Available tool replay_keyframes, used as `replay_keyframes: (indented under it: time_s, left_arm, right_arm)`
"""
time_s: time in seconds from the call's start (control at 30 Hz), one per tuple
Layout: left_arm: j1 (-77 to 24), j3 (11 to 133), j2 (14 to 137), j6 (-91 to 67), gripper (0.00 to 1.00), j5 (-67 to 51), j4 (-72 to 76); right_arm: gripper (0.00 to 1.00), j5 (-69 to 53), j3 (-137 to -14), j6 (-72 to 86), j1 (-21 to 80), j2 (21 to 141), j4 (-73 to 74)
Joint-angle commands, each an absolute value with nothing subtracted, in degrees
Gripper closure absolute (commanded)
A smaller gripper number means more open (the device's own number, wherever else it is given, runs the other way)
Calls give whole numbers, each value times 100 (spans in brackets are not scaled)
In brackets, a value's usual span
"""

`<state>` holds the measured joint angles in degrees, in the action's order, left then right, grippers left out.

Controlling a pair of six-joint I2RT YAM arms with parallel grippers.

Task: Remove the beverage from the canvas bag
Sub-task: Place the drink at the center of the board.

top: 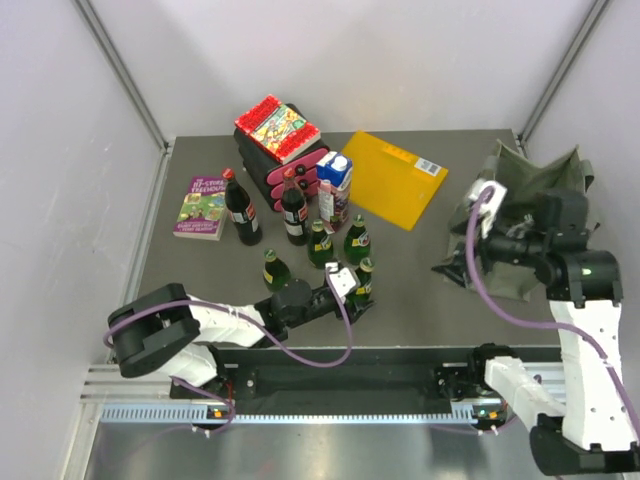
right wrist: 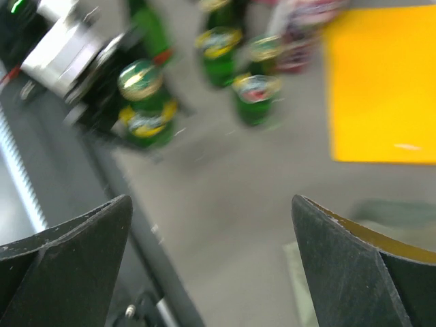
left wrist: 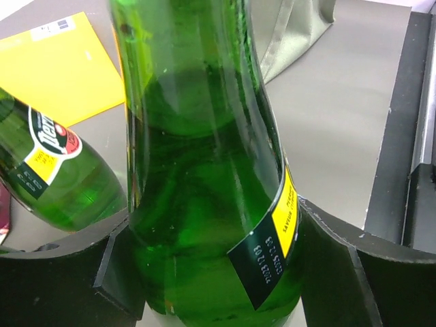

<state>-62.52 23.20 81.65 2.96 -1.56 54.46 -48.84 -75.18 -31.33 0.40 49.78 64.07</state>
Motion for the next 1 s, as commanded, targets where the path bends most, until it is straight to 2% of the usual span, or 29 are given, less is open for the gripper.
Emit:
replay_keyframes:
  time_s: [0.0, 0.17, 0.37, 0.53, 0.7, 0.83, 0.97]
  left_arm:
    - [-6205, 2277, 8191, 290, 100, -70, 7242]
    - [-6161, 2197, 8472, 264, 100, -70, 7523]
    - [-6161, 2197, 8833, 281, 100, -158, 7725]
    - [-6170, 2197, 8886, 237, 100, -149, 7778]
    - [-6161, 2153, 8816, 150, 100, -193, 7735]
    - [-6161, 2136, 8824, 114, 100, -211, 7769]
    - [-6170, 2197, 8851, 105, 100, -237, 7796]
  right_arm:
    - [0, -4623, -7033, -3936, 992, 4913, 6574]
    - [0, -4650, -6602, -4245, 1746, 5018, 6250]
    - [0, -4351, -6127, -4061, 2626, 5405, 5160]
    - [2, -4553, -5819, -3815, 2874, 5905, 4088]
    - [10, -4841, -5923, -3648, 3006, 6555, 3491]
    - [12, -4974, -6047, -3630, 3260, 6811, 3331]
    - [21, -5150, -6152, -3577, 3462, 6996, 3252]
